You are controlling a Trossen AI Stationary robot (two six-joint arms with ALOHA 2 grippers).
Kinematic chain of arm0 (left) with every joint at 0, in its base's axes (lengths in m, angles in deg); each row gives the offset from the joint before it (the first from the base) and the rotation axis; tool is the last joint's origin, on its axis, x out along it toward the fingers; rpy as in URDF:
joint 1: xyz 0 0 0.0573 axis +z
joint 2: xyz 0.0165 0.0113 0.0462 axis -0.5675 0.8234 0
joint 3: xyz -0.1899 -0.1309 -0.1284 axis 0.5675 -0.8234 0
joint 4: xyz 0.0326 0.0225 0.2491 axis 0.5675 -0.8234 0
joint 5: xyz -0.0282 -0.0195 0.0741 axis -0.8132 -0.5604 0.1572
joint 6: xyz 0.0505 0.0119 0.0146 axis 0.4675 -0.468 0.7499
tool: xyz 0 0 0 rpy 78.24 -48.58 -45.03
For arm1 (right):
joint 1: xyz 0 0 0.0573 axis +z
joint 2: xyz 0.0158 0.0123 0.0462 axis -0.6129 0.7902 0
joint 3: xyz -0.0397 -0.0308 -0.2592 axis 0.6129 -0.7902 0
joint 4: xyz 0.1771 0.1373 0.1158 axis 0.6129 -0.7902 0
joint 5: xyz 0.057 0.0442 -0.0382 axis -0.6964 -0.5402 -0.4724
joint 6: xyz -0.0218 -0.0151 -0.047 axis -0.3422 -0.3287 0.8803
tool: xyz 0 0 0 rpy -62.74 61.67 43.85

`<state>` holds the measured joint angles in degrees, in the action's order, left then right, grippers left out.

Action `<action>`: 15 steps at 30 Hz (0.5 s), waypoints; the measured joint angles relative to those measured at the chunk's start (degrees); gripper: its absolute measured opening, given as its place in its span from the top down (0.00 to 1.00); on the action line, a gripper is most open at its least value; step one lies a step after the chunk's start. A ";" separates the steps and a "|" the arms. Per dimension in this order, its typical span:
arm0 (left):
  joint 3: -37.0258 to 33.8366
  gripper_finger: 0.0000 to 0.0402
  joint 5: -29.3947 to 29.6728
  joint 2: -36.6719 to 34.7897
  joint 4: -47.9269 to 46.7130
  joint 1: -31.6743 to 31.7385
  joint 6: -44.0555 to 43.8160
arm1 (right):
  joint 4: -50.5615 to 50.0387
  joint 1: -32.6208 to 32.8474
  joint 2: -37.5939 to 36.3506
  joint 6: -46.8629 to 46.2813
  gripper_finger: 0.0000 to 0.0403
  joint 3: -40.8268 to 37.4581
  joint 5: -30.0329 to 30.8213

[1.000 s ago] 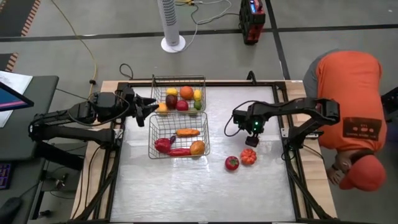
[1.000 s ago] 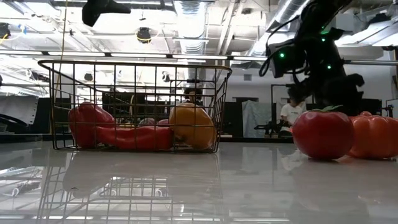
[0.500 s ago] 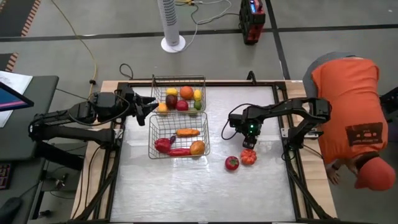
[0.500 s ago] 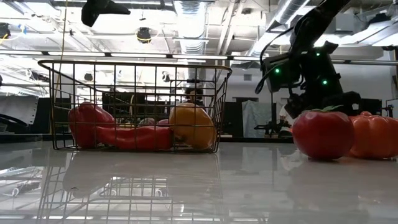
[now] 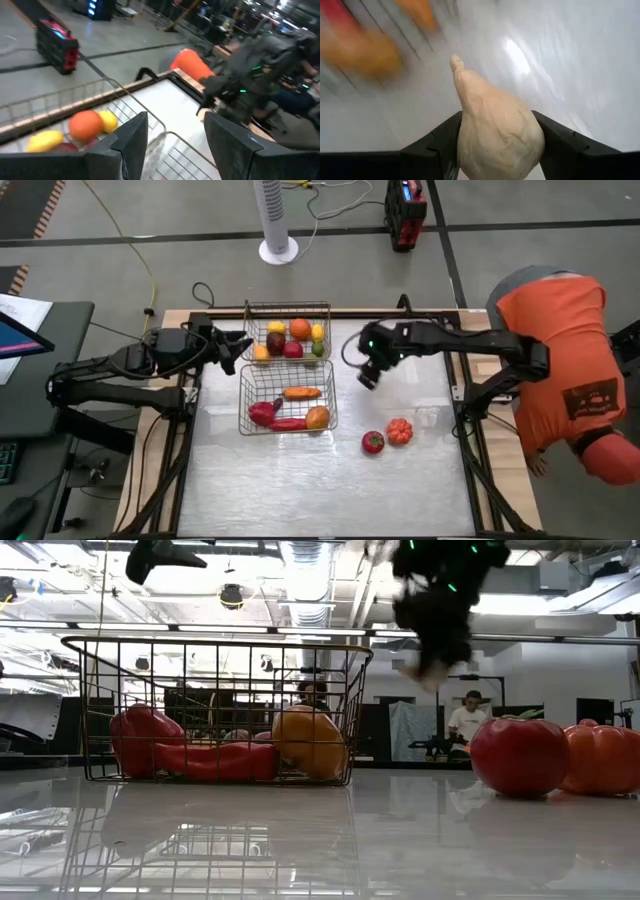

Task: Sort produce into baskets
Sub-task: Put the white garlic into the bottom mesh basket

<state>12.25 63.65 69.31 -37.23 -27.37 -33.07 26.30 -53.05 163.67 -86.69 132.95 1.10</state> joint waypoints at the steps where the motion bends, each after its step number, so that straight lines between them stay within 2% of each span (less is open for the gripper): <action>1: 0.00 0.55 1.19 0.18 0.08 0.00 0.14 | 3.31 0.17 -0.30 -1.78 0.41 1.06 -0.37; 4: 0.00 0.55 4.16 0.34 0.13 0.02 1.75 | 16.62 1.54 -0.86 -6.58 0.42 2.92 -2.78; 7: 0.00 0.55 4.52 0.90 3.42 0.02 7.76 | 31.51 3.85 -0.45 -9.70 0.42 3.10 -2.94; 11: -0.04 0.55 -5.26 0.16 8.84 0.00 14.84 | 45.54 6.92 1.56 -11.74 0.42 3.08 -2.87; 13: -0.02 0.55 -10.15 -0.58 9.74 -0.02 15.92 | 50.61 8.50 3.00 -12.71 0.42 3.08 -2.85; 15: -0.02 0.55 -12.47 -1.01 10.02 -0.02 15.93 | 53.26 9.89 4.75 -13.63 0.42 3.09 -2.55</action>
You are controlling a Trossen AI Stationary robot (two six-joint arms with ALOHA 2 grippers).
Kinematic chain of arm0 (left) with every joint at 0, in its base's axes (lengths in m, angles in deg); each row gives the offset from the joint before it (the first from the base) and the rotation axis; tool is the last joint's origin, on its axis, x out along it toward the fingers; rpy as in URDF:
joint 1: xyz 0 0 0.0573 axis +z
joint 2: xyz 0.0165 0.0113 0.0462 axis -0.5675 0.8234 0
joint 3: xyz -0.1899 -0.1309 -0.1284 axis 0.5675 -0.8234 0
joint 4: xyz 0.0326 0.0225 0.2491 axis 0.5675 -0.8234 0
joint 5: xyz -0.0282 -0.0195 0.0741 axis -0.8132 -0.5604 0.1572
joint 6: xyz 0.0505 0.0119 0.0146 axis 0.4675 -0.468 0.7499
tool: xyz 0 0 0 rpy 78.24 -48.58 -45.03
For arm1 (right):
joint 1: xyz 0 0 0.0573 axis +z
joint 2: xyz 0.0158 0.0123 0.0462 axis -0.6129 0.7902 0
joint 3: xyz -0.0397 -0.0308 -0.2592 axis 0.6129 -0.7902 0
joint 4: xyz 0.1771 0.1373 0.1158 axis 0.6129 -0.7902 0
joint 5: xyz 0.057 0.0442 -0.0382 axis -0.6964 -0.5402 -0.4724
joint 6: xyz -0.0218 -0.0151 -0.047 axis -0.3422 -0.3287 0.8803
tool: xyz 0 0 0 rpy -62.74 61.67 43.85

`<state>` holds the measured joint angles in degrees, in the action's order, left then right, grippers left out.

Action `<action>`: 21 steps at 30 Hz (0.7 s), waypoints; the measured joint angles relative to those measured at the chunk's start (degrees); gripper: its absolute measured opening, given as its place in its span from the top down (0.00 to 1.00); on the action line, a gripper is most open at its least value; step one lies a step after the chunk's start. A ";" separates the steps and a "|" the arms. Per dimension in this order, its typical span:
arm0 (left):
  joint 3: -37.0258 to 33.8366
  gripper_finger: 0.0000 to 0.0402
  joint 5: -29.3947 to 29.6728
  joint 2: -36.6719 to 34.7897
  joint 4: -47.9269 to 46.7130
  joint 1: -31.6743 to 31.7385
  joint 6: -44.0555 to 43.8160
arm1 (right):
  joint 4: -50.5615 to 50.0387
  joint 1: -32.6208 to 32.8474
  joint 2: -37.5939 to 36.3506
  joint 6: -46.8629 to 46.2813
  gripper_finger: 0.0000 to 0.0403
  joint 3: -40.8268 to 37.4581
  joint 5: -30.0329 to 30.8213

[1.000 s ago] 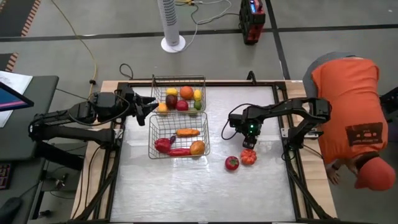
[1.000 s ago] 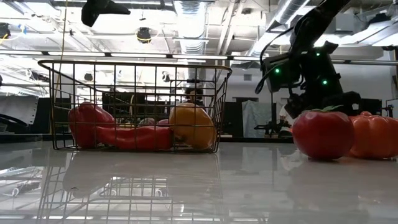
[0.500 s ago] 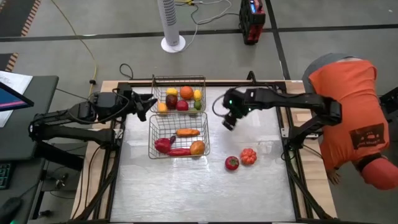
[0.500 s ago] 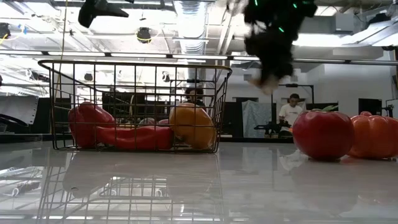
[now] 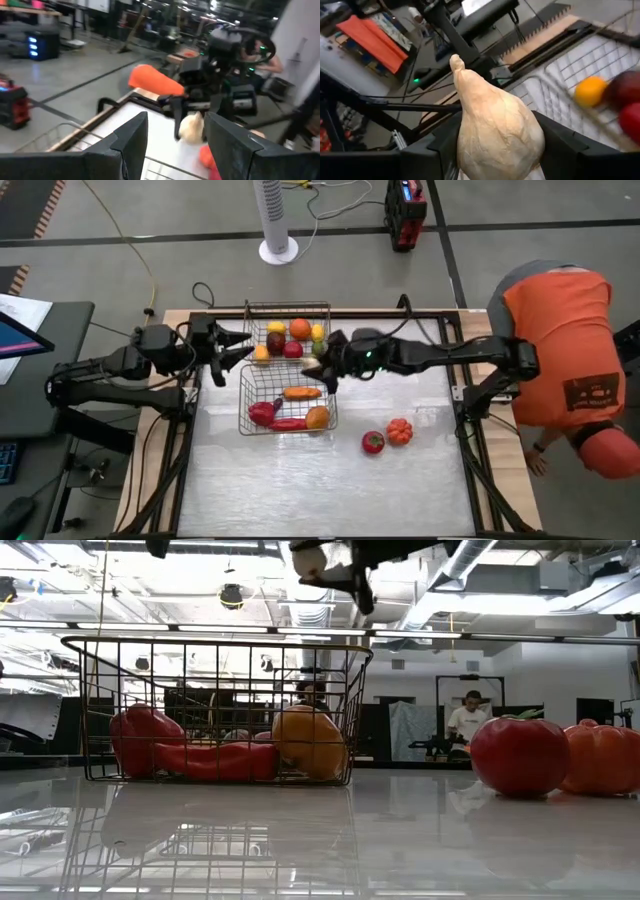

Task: Sort produce into baskets
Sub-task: Put the white garlic into the bottom mesh basket, then put the red tomato into the top mesh basket

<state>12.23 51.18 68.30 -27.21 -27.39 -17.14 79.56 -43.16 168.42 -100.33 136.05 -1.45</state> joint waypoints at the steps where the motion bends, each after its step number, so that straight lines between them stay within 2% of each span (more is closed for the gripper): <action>1: 0.00 0.55 -1.10 -0.17 -0.13 0.00 -0.03 | 0.35 0.69 0.85 -1.50 0.41 0.00 1.04; 4: 0.00 0.55 -4.01 -0.61 -0.45 0.02 0.84 | -0.10 2.15 3.82 -7.36 0.38 -0.01 1.49; 11: 0.02 0.55 -10.53 -2.33 -1.22 0.02 1.13 | -6.93 4.47 7.63 -17.77 0.24 -0.05 -1.30; 17: 0.00 0.55 -10.10 -2.45 -2.73 0.04 1.42 | -17.12 5.02 4.28 -21.22 0.21 -0.06 0.47; 21: 0.00 0.55 -9.95 -1.88 -2.72 0.04 1.41 | -31.47 4.80 0.09 -20.90 0.23 -0.03 0.46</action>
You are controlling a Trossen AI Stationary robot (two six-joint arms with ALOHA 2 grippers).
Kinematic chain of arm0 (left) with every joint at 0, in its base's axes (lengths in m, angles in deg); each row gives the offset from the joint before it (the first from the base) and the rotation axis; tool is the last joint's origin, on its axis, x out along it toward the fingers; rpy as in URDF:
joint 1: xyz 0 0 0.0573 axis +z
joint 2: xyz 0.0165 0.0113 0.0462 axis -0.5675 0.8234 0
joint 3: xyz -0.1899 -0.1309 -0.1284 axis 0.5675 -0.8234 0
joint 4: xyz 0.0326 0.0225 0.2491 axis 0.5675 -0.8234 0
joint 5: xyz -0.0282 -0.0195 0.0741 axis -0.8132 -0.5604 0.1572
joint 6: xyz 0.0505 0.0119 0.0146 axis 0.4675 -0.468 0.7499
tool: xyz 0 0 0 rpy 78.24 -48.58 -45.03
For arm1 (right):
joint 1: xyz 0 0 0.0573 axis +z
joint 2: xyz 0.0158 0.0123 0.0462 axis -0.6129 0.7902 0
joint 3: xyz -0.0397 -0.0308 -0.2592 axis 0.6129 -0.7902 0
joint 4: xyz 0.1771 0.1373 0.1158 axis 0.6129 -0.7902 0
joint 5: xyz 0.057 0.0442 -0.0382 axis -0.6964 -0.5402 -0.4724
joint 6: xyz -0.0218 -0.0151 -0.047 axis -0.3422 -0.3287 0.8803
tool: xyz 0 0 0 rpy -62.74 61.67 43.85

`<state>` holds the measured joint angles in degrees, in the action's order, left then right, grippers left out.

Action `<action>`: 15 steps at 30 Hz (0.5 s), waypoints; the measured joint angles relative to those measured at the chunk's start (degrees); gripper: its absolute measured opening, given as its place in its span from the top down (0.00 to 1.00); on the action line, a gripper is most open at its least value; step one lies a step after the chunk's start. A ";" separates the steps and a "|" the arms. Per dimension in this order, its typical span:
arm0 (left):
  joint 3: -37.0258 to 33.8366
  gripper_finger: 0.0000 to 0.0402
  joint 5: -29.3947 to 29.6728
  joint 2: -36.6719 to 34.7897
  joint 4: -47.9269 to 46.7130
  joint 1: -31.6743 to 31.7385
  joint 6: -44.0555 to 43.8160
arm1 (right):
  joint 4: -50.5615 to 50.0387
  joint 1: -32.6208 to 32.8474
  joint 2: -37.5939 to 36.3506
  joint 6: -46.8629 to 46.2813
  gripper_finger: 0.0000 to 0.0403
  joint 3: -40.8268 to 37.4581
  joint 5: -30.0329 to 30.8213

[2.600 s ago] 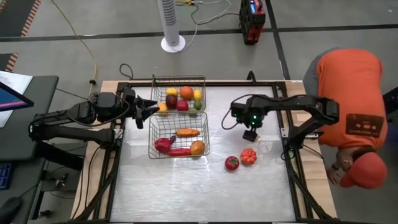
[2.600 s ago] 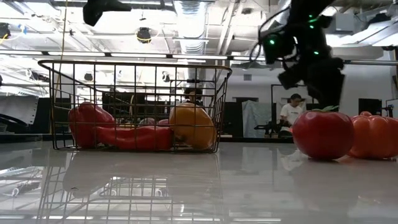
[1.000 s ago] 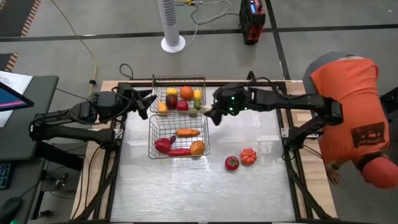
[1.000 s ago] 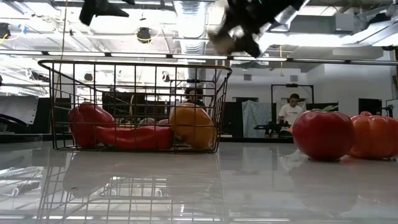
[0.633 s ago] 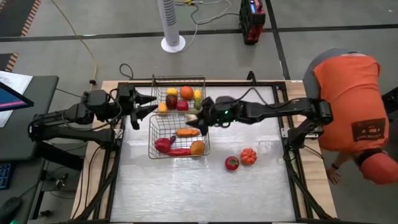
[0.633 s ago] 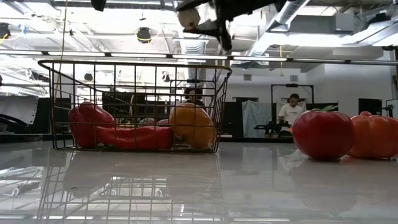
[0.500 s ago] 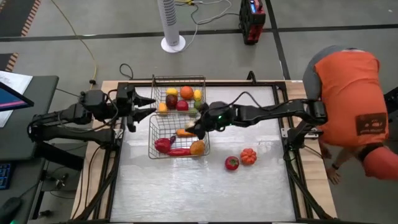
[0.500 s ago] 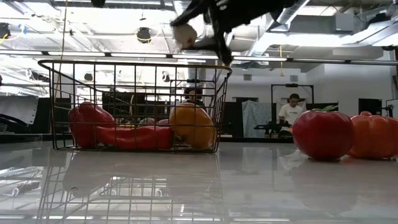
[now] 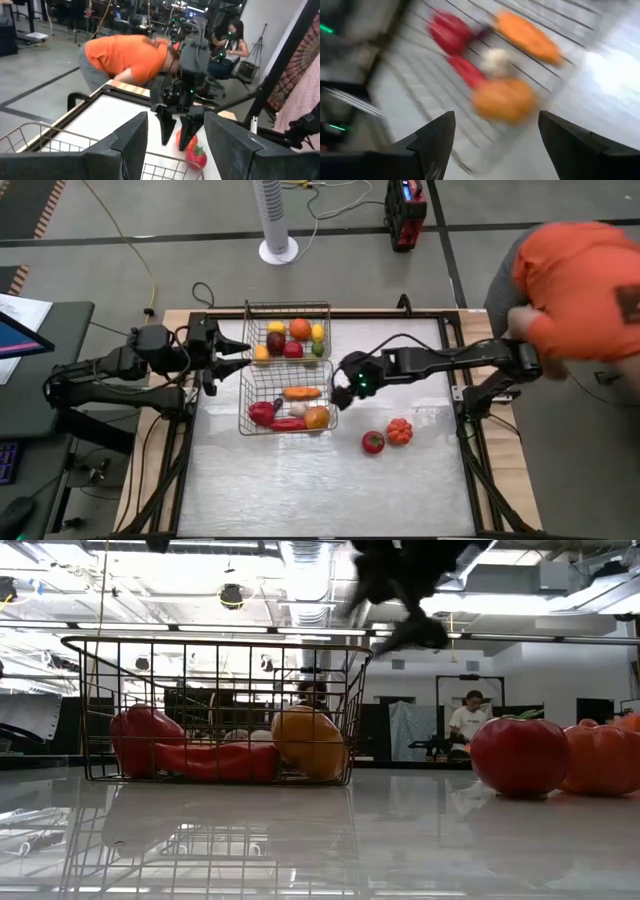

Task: Sort produce into baskets
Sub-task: Put the red tomato into the top mesh basket

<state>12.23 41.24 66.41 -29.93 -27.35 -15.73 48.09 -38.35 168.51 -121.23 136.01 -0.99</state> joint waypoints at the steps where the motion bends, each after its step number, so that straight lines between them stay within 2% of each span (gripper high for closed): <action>1: 0.00 0.55 0.34 0.18 0.08 0.00 -0.01 | -4.12 0.15 -0.70 1.16 0.23 -0.02 -0.02; 8: 0.00 0.55 7.67 1.06 0.06 0.00 -0.08 | -19.53 5.69 -2.56 15.64 0.23 -0.02 -2.28; 11: 0.00 0.55 10.23 1.30 -0.77 0.00 -0.53 | -22.70 8.43 -2.00 19.83 0.23 -0.02 -2.55; 15: 0.00 0.55 14.37 2.25 -0.81 0.00 -1.80 | -23.49 10.65 -2.09 20.72 0.23 -0.02 -2.40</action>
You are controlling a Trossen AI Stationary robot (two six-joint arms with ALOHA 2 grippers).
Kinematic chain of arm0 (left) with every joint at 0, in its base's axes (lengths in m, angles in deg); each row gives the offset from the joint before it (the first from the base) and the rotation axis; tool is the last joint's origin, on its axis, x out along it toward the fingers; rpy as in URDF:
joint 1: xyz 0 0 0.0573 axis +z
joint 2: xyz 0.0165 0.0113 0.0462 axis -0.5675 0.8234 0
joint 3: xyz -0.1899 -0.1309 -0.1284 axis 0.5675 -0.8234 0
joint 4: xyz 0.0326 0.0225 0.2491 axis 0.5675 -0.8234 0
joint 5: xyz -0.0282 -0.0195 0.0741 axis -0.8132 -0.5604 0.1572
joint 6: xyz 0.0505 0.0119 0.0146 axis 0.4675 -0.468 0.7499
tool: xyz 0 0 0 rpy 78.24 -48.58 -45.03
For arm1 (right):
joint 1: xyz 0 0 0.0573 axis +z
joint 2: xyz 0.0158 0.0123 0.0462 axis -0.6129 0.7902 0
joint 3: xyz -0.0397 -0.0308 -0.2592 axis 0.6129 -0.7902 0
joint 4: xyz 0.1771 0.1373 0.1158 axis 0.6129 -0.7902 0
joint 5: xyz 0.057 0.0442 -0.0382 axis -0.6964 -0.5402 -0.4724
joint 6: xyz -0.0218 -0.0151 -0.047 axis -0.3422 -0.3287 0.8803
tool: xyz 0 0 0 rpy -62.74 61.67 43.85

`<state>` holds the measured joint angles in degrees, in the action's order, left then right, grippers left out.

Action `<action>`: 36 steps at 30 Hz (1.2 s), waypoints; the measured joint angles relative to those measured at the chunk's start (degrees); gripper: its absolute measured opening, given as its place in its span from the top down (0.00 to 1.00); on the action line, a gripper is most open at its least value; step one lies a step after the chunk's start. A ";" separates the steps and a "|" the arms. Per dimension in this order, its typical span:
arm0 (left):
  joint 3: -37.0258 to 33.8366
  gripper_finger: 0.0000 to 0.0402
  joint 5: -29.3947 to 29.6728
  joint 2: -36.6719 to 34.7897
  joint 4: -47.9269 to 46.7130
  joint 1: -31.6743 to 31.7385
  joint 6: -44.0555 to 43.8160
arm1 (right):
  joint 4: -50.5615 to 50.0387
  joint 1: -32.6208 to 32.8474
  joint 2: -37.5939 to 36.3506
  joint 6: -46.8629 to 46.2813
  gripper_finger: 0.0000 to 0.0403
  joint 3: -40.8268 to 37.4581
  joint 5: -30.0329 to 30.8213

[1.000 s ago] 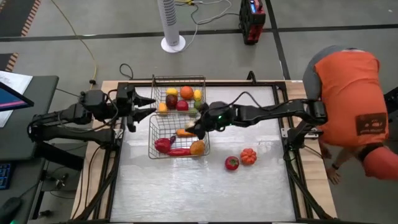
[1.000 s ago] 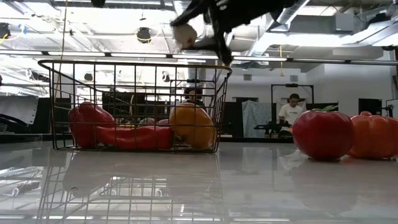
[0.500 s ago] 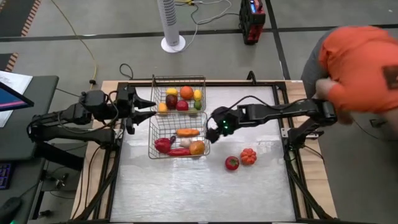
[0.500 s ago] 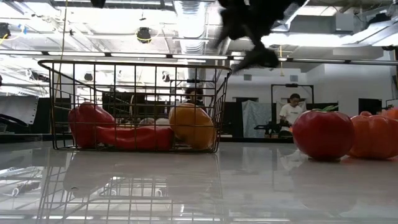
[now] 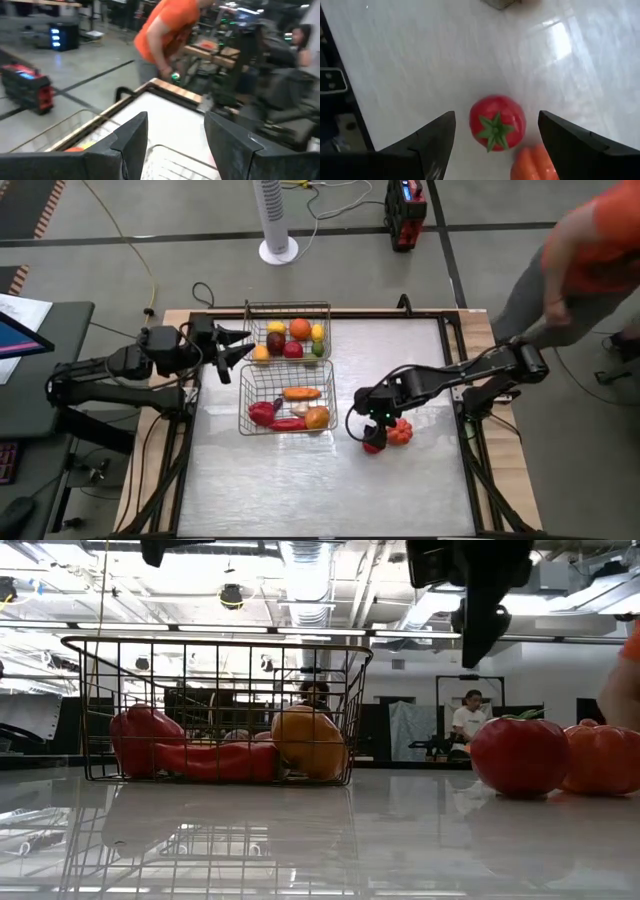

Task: Sort produce into baskets
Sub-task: Put the red tomato into the top mesh basket

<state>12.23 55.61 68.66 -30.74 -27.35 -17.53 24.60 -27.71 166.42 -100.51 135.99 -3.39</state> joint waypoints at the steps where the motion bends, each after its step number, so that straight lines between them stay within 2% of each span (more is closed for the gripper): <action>1: 0.00 0.55 1.31 0.26 0.02 0.00 0.02 | 0.00 0.28 0.04 0.32 0.23 0.00 0.00; 5: 0.00 0.55 5.49 1.49 1.16 0.00 0.49 | 0.05 0.80 0.04 4.63 0.21 0.00 0.09; 16: 0.00 0.55 5.81 5.03 1.40 0.00 -6.07 | -0.90 2.08 1.11 16.55 0.02 -2.61 0.00; 21: 0.00 0.55 5.81 6.62 1.48 -0.03 -6.04 | -0.43 3.50 4.34 22.86 0.03 -2.78 2.67; 25: 0.00 0.55 4.58 6.73 1.46 -0.04 -5.99 | 0.45 4.75 8.69 23.48 0.02 -2.78 2.60; 30: 0.00 0.55 1.62 5.45 1.32 -0.04 -5.81 | 0.57 6.06 14.40 21.58 0.02 -2.78 2.31; 36: 0.00 0.55 -0.88 3.65 0.86 -0.04 -2.01 | 1.67 6.53 18.65 16.38 0.09 -2.77 1.61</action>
<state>12.23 54.73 72.31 -29.88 -27.39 -19.54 26.27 -21.18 185.07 -84.13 133.23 -1.78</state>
